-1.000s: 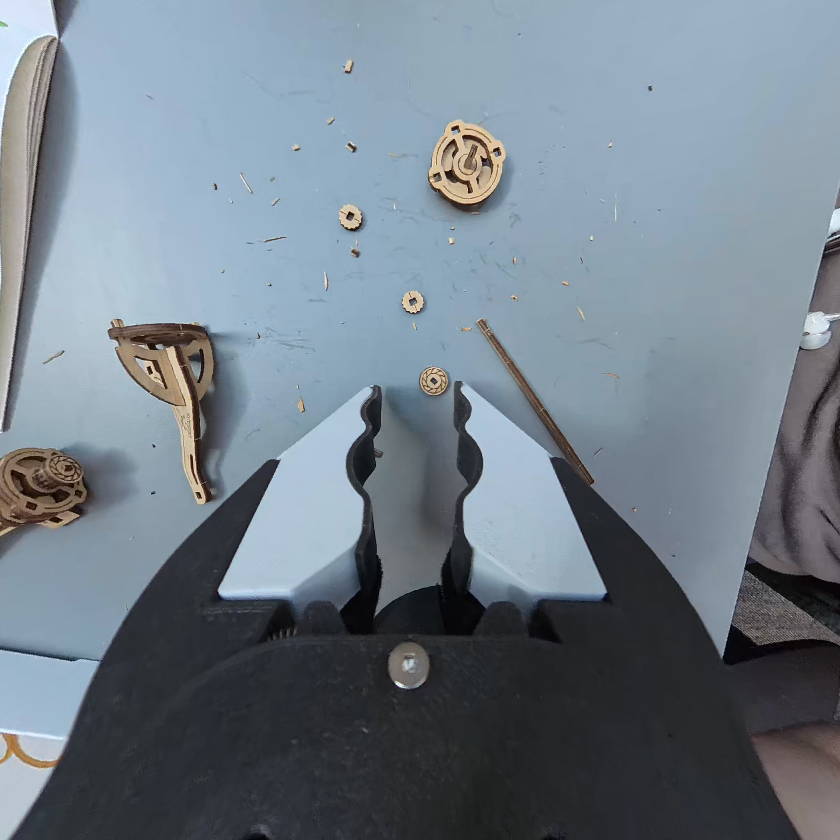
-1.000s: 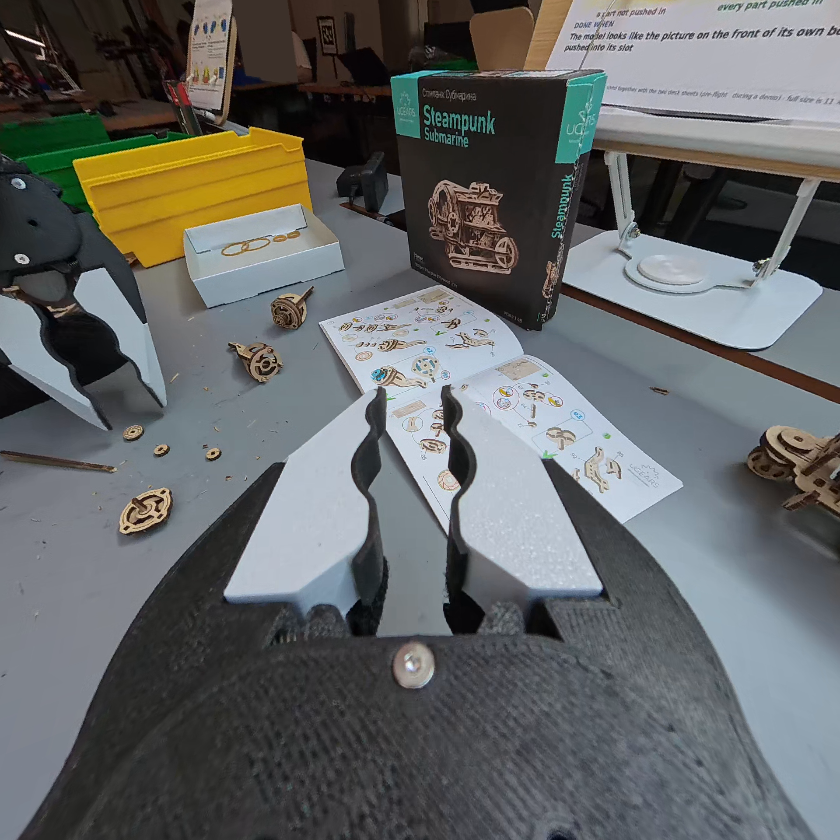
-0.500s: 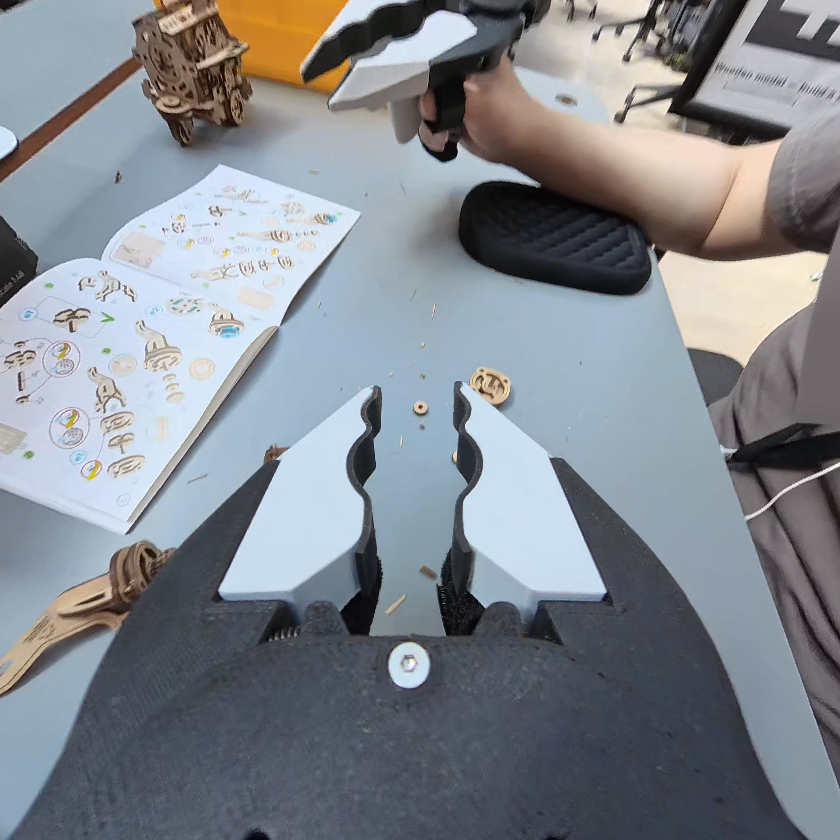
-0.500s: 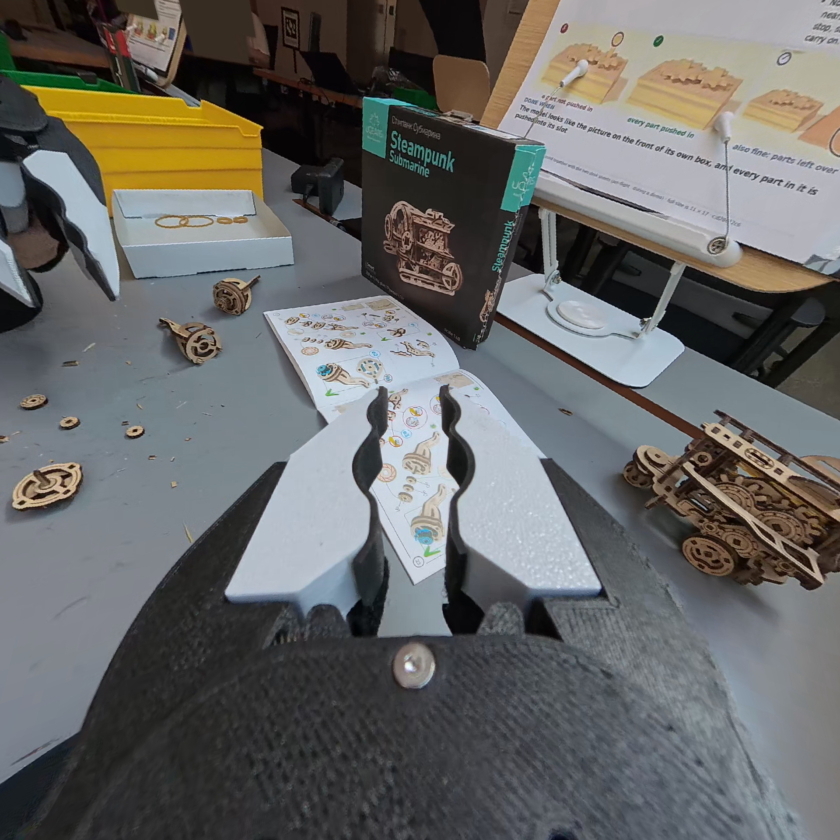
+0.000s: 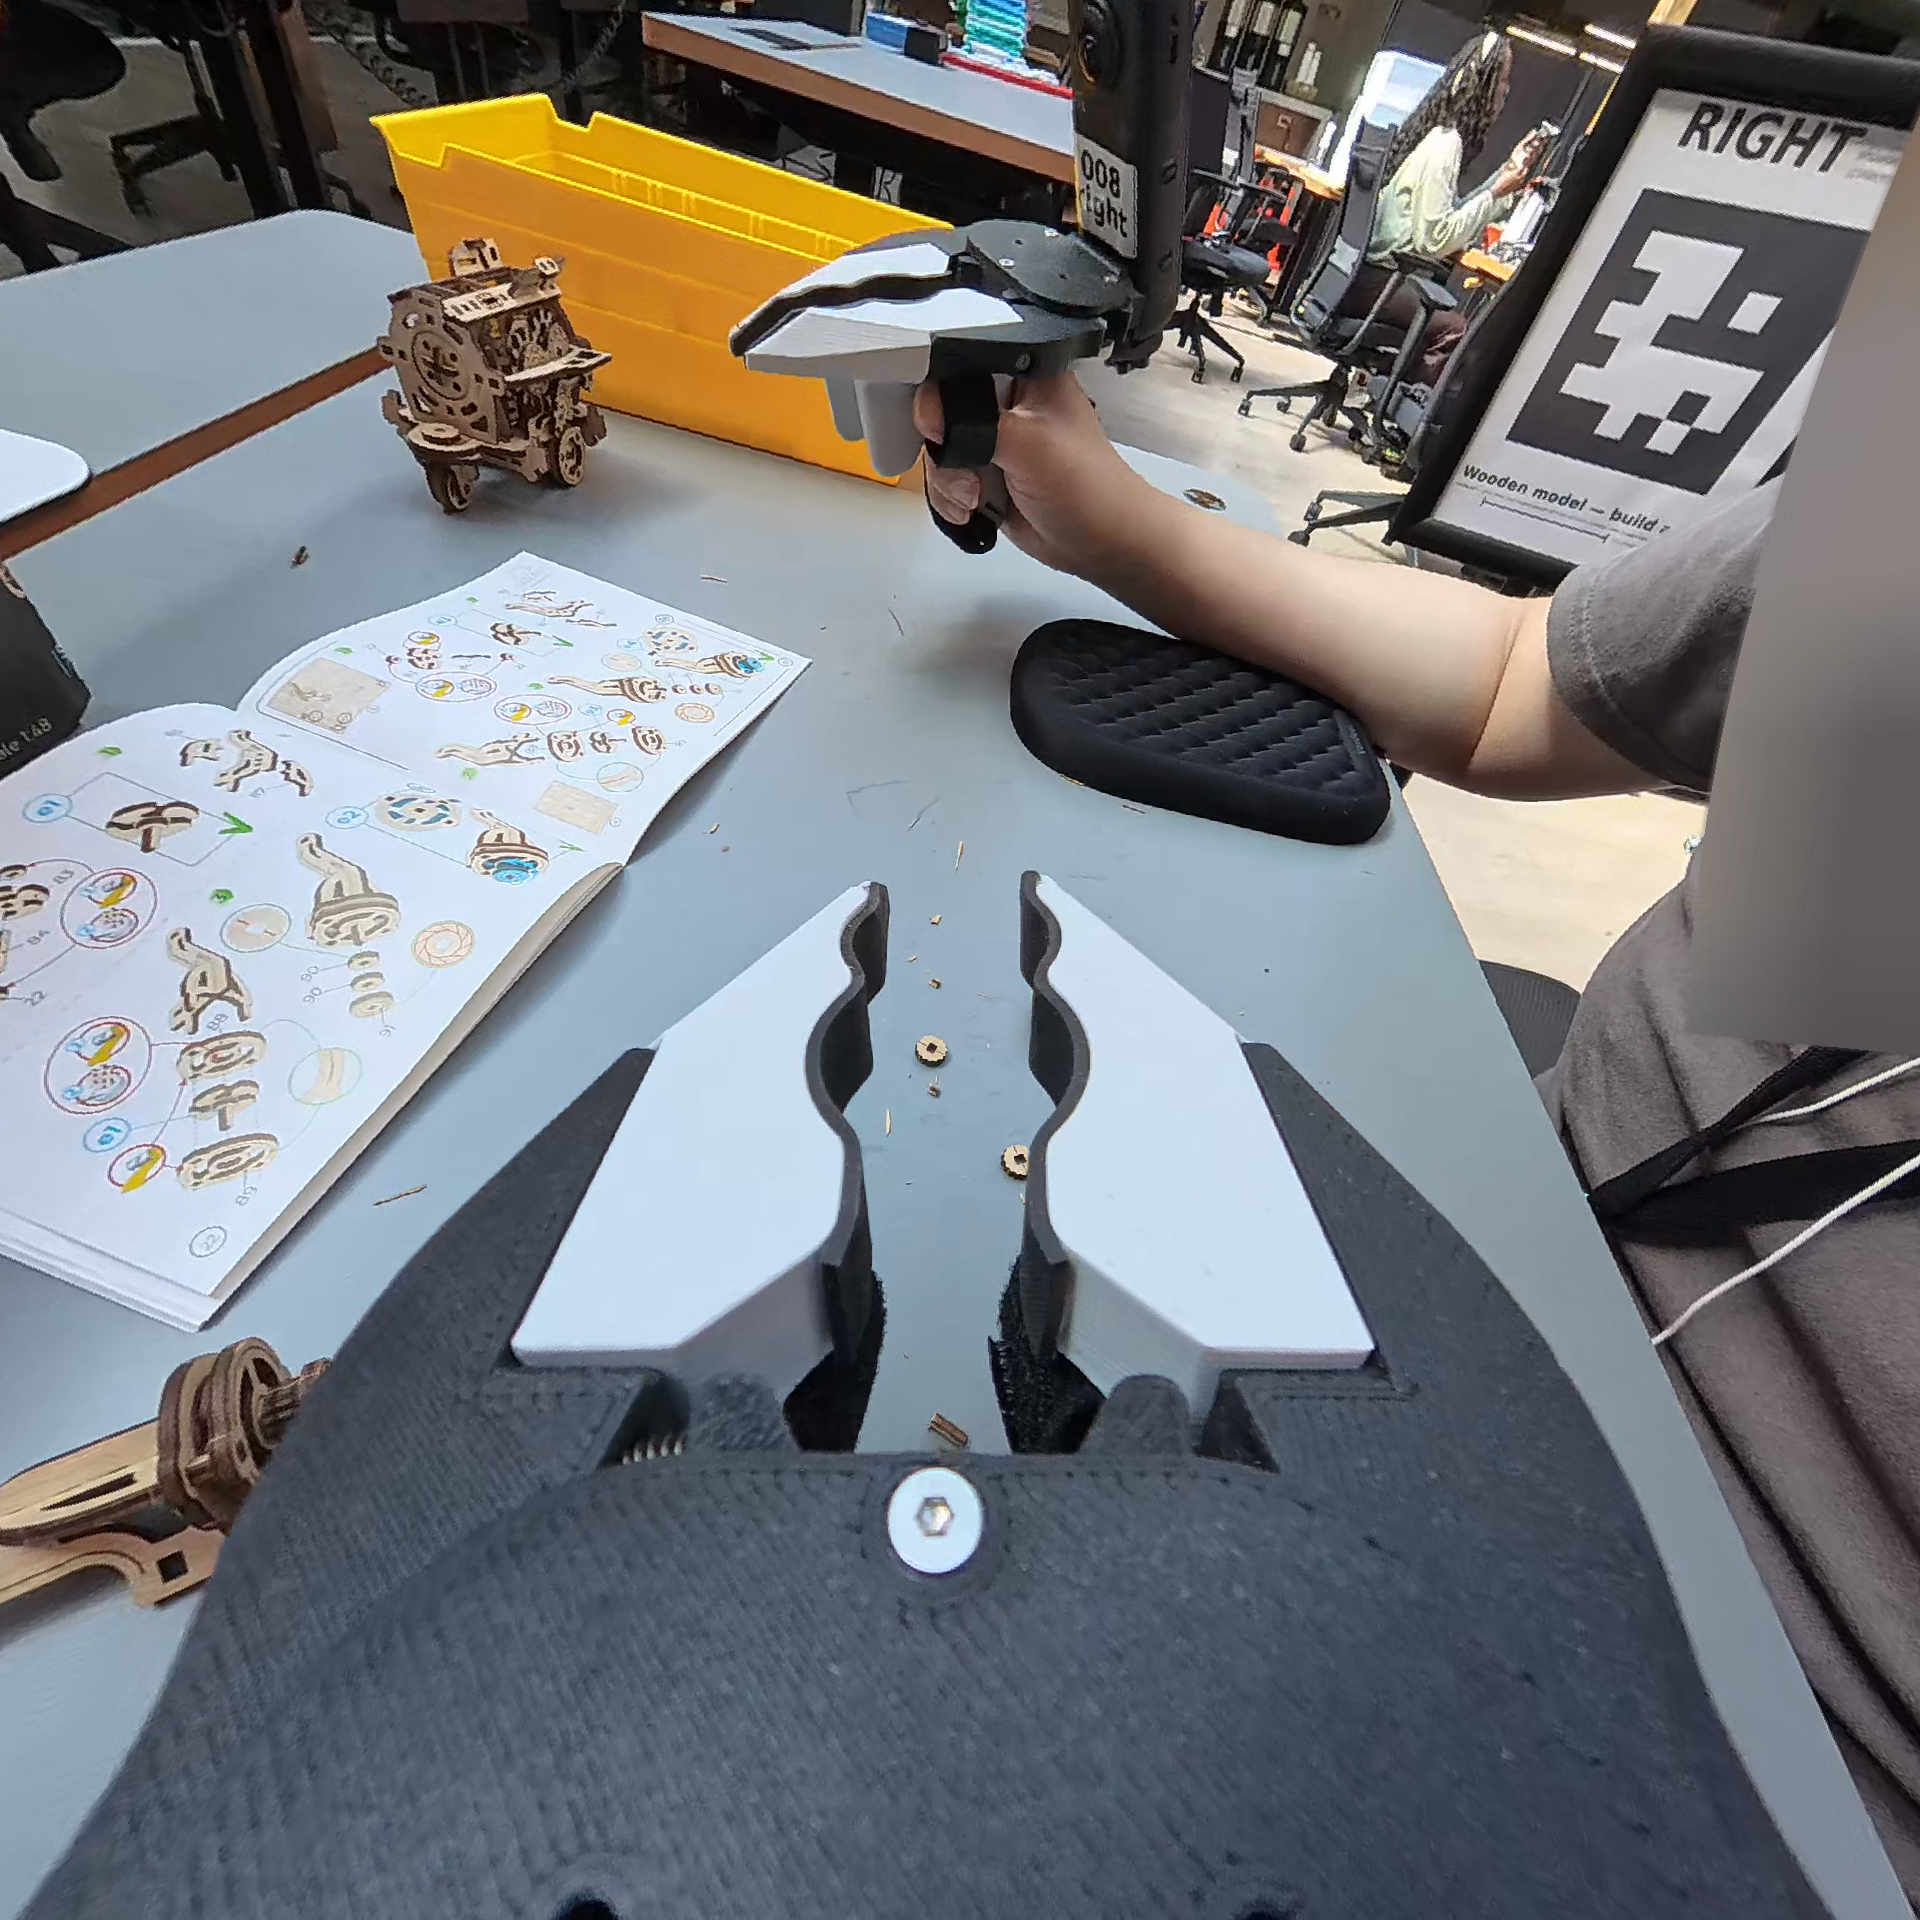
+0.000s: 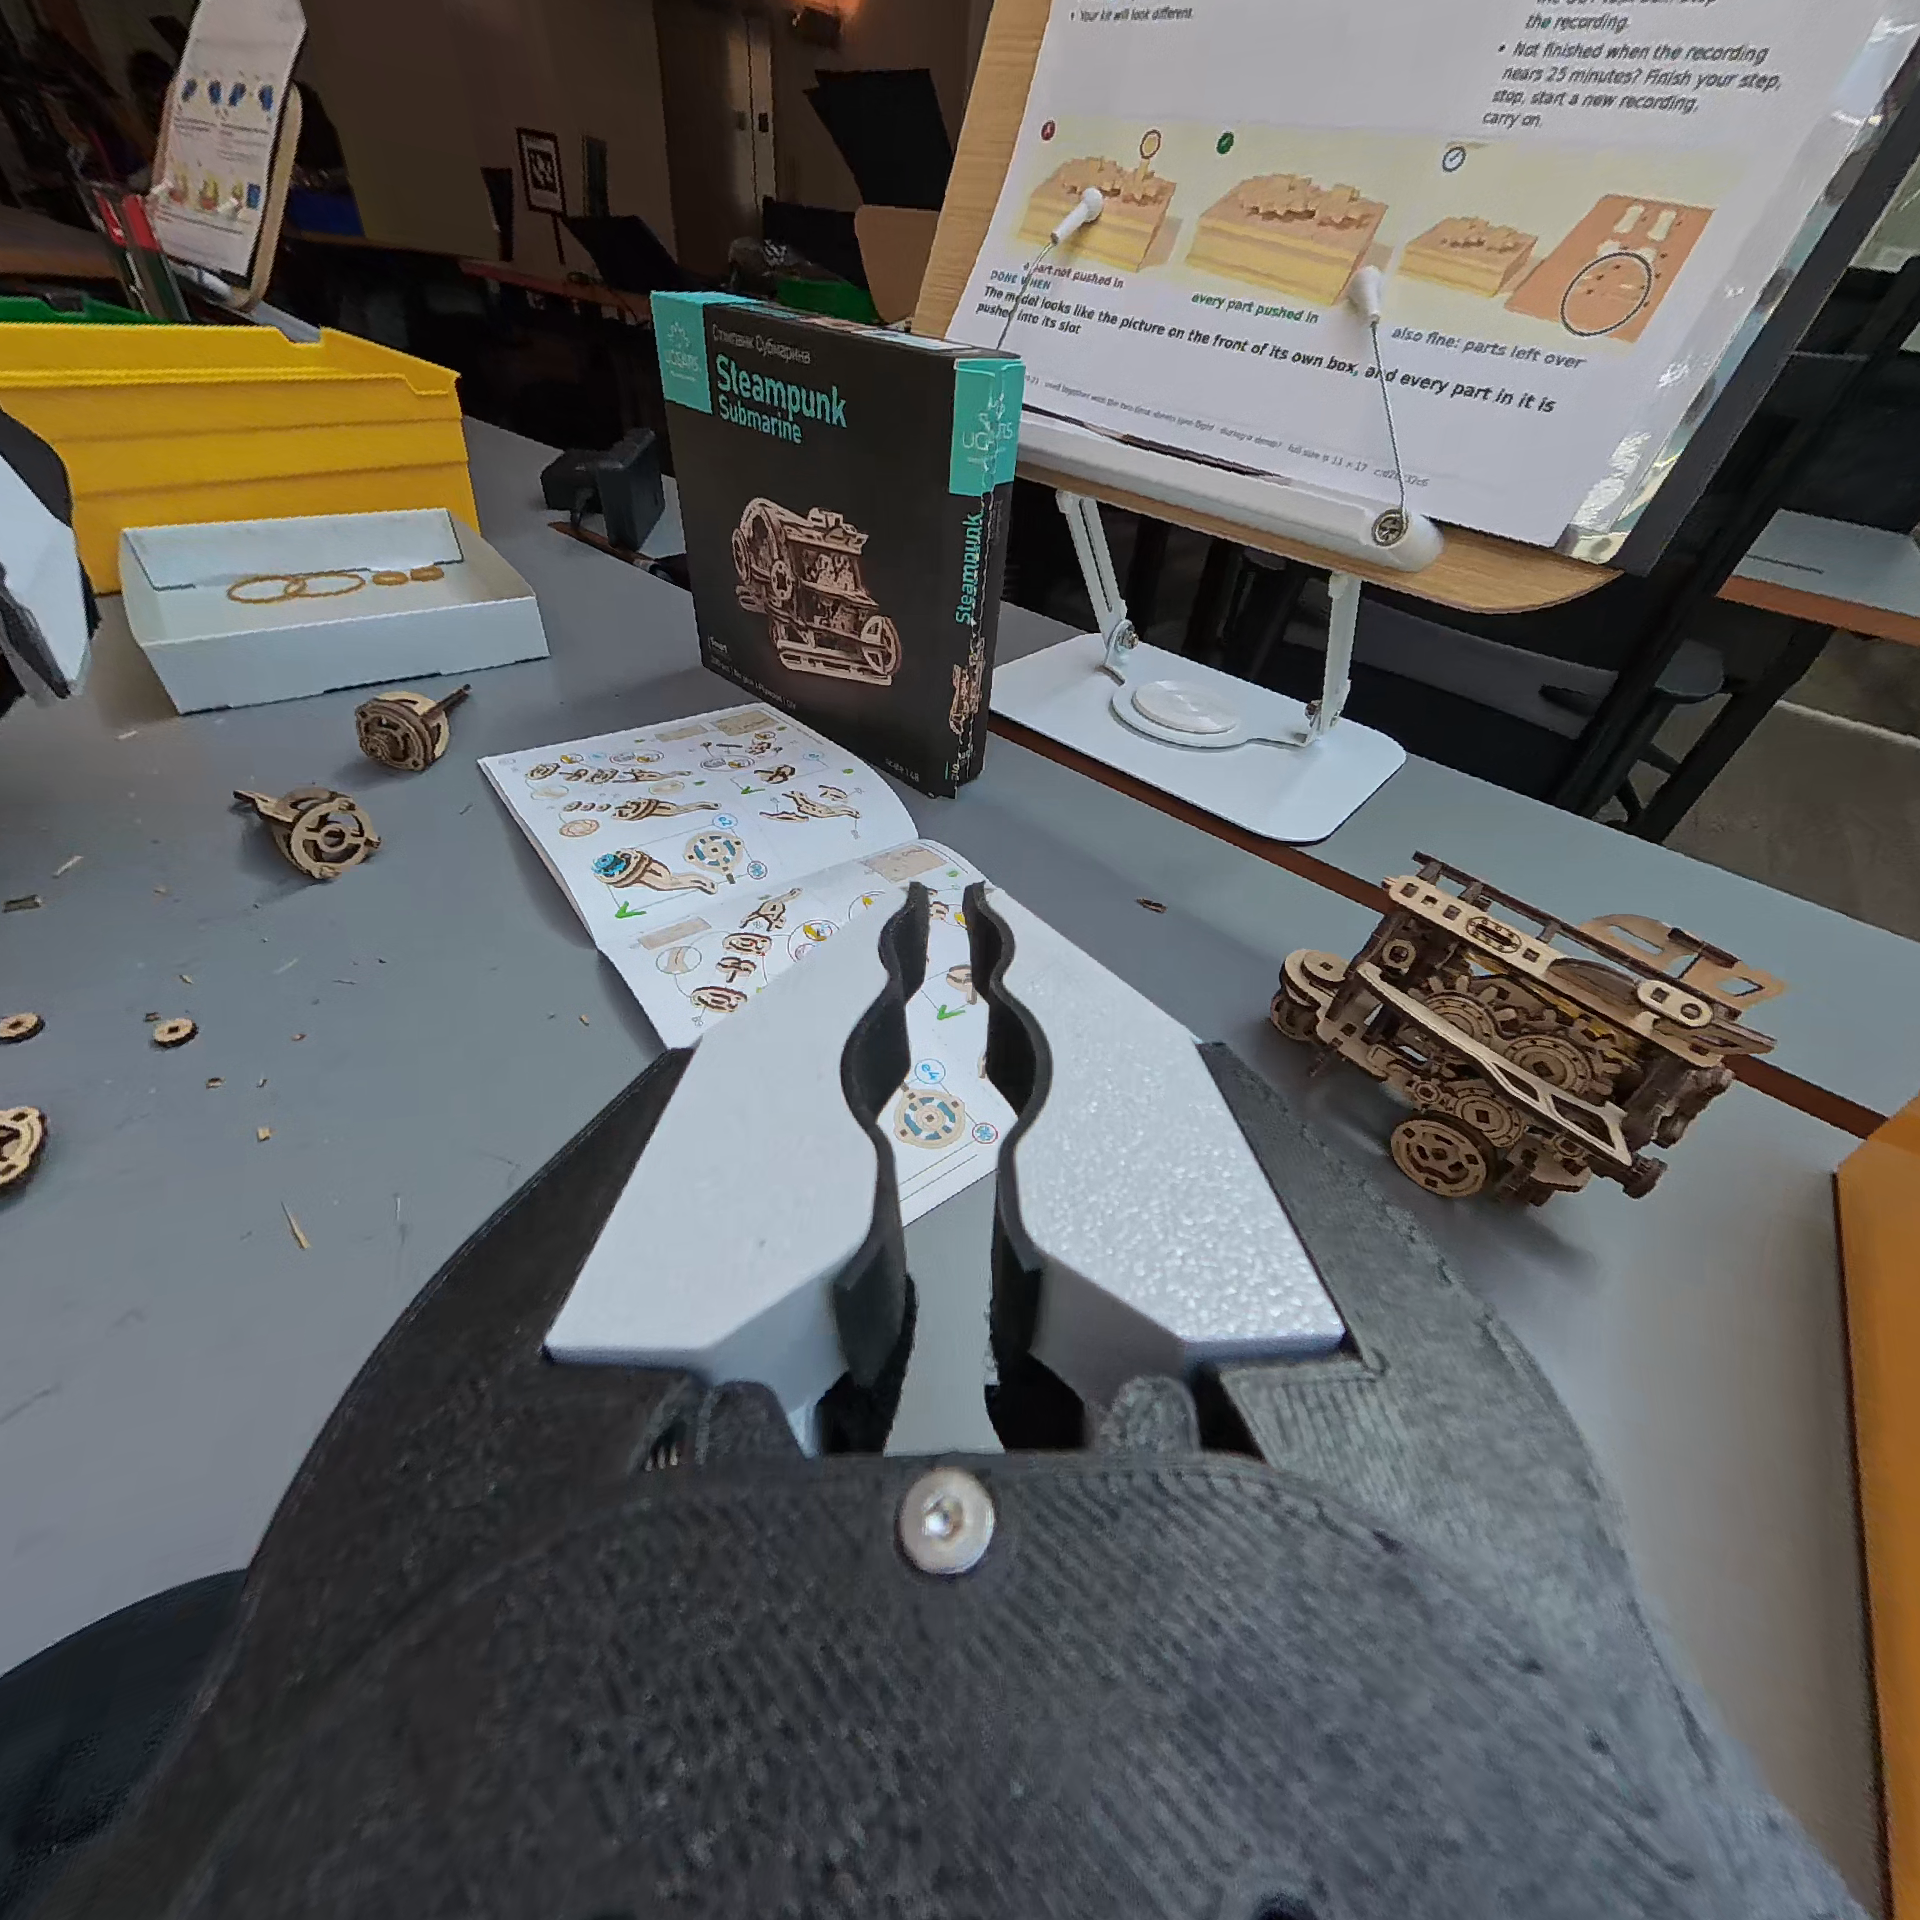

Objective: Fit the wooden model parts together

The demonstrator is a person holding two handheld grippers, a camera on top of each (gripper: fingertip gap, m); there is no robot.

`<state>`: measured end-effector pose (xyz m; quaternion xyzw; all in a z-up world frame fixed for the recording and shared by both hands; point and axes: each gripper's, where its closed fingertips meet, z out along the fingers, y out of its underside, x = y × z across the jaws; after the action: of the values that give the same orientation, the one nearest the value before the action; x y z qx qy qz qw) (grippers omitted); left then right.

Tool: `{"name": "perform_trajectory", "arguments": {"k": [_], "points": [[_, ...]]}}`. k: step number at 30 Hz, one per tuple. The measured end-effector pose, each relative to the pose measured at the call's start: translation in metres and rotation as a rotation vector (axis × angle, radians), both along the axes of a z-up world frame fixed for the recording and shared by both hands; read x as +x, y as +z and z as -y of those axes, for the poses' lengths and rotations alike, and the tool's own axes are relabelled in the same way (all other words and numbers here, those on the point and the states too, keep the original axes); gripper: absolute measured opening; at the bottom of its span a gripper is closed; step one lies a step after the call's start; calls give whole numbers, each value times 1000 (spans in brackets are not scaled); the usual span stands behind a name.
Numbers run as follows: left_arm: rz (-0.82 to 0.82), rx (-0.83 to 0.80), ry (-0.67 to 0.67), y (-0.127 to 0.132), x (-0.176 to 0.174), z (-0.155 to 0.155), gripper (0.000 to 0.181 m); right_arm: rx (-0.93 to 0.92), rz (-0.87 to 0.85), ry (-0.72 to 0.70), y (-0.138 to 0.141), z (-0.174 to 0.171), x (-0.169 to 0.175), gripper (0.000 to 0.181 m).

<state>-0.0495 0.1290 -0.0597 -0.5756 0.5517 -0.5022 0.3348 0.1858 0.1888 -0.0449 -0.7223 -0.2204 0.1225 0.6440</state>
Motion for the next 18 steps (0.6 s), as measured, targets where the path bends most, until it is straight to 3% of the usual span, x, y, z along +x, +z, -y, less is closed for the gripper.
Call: {"name": "perform_trajectory", "arguments": {"k": [7, 18], "points": [[22, 25, 3, 4, -1, -1, 16, -2, 175, 34, -11, 4, -6, 0], [37, 38, 19, 7, -3, -3, 12, -9, 78, 88, -7, 8, -7, 0]]}}
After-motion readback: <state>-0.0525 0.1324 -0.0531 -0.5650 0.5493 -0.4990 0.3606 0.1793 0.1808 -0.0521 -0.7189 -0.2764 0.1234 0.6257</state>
